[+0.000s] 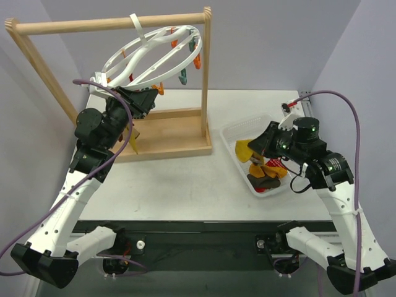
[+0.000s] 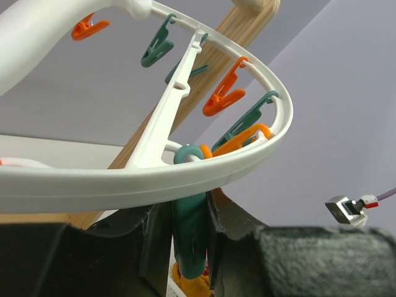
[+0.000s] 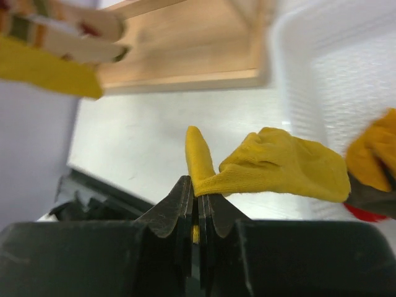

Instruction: Remove the socks clipped to the hanger

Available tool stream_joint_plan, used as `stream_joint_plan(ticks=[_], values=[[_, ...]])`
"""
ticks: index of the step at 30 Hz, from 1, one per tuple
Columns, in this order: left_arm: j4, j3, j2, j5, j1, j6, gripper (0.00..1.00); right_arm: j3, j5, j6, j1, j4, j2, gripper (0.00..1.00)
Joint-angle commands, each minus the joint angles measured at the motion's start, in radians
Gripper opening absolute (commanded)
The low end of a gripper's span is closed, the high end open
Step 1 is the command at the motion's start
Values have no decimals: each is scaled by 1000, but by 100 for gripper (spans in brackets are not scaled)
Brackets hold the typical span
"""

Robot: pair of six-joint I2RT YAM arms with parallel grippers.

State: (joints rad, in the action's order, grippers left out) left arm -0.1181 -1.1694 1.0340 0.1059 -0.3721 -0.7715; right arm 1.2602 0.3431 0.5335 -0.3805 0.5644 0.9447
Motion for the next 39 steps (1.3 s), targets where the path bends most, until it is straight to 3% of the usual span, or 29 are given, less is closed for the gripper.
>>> stream_joint_plan(ticks=[1, 5, 9, 12, 13, 15, 18, 20, 23, 26, 30, 32, 39], values=[[6, -46, -29, 3, -7, 28, 6, -4, -189, -73, 110, 112, 35, 0], [9, -47, -29, 2, -7, 29, 8, -22, -378, -99, 140, 117, 74, 0], [9, -55, -29, -3, -7, 31, 10, -9, -426, -136, 144, 117, 158, 5], [6, -58, -26, -3, -7, 26, 11, 8, -452, -156, 147, 115, 210, 24], [3, -58, -25, 0, -7, 25, 11, 13, -455, -162, 149, 117, 221, 39], [1, -58, -25, 2, -8, 21, 11, 25, -440, -182, 146, 115, 250, 50], [3, -52, -25, 2, -10, 18, 12, 44, -409, -220, 92, 91, 285, 55], [-2, -46, -25, 2, -10, 12, 12, 51, -469, -263, -18, 62, 301, 56], [-6, -45, -23, 5, -11, 8, 12, 27, -422, -299, -145, -82, 304, 58], [-2, -47, -25, 3, -11, 8, 12, -77, -313, -285, -243, -363, 286, 60], [6, -56, -26, 0, -17, 11, 12, -269, -289, -345, -409, -1009, 318, 74], [12, -56, -26, -3, -24, 17, 12, -280, -300, -377, -468, -1197, 414, 76], [15, -67, -17, -21, -48, 18, 12, -44, -337, -520, -612, -1281, 750, 76]])
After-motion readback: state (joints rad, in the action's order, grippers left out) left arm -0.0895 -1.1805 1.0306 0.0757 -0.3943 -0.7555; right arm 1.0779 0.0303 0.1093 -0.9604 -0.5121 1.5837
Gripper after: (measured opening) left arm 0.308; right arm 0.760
